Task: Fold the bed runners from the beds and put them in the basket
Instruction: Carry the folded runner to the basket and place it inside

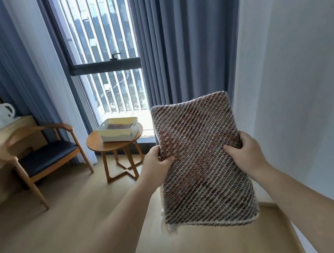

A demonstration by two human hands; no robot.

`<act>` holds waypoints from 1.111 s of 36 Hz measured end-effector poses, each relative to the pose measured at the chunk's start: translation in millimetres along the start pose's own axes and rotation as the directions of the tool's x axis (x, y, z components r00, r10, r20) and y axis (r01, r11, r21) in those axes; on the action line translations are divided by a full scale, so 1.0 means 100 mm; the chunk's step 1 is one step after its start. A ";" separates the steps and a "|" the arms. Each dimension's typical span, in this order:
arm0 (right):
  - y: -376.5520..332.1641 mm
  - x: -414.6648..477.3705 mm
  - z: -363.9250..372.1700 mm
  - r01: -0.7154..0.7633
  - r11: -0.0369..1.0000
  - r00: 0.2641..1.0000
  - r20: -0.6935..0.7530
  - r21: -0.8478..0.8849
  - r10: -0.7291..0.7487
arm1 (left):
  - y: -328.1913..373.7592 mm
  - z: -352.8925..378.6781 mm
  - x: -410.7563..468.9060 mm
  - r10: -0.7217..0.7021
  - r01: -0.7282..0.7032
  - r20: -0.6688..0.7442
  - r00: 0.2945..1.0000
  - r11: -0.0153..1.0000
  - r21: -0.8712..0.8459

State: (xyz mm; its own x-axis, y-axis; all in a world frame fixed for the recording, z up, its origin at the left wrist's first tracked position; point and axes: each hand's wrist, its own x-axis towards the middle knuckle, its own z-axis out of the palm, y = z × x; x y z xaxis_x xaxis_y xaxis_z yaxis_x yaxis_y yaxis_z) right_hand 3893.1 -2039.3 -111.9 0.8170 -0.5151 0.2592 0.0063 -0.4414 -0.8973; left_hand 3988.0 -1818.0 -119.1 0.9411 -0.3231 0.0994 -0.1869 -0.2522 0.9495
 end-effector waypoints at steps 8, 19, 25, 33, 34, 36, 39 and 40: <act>0.12 0.94 0.65 -0.013 0.999 0.999 0.047 0.048 0.011 | -0.23 -0.30 0.97 -0.013 0.016 -0.064 0.998 0.998 0.053; 0.58 2.45 1.43 -0.020 0.995 0.986 0.166 0.098 0.003 | -0.59 -0.32 2.35 -0.058 0.070 -0.156 0.986 0.995 0.070; 0.82 3.52 1.71 -0.018 0.991 0.966 0.256 0.132 -0.017 | -0.68 -0.15 3.22 -0.088 0.103 -0.255 0.963 0.994 0.045; 0.86 4.56 2.10 -0.004 0.986 0.928 0.368 0.168 -0.059 | -0.77 -0.12 4.07 -0.147 0.151 -0.358 0.922 0.988 -0.017; 0.87 4.66 2.16 -0.005 0.986 0.923 0.381 0.170 -0.061 | -0.79 -0.14 4.16 -0.158 0.158 -0.363 0.918 0.987 -0.030; 0.89 4.86 2.28 -0.007 0.985 0.913 0.402 0.174 -0.065 | -0.86 -0.19 4.36 -0.169 0.160 -0.373 0.912 0.986 -0.054; 0.94 5.15 2.49 -0.014 0.986 0.908 0.414 0.168 -0.058 | -0.97 -0.26 4.65 -0.177 0.169 -0.386 0.905 0.984 -0.055; 0.95 5.24 2.57 -0.015 0.987 0.905 0.421 0.162 -0.056 | -1.01 -0.28 4.74 -0.182 0.174 -0.389 0.903 0.983 -0.056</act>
State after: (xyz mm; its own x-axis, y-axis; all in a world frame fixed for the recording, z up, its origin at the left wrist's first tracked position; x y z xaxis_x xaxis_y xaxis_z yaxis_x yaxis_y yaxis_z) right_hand 4470.1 -2162.0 -153.6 0.9821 -0.1325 0.1340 0.0876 -0.3087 -0.9471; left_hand 4460.4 -1920.2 -159.3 0.9935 0.1088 0.0323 -0.0037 -0.2534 0.9674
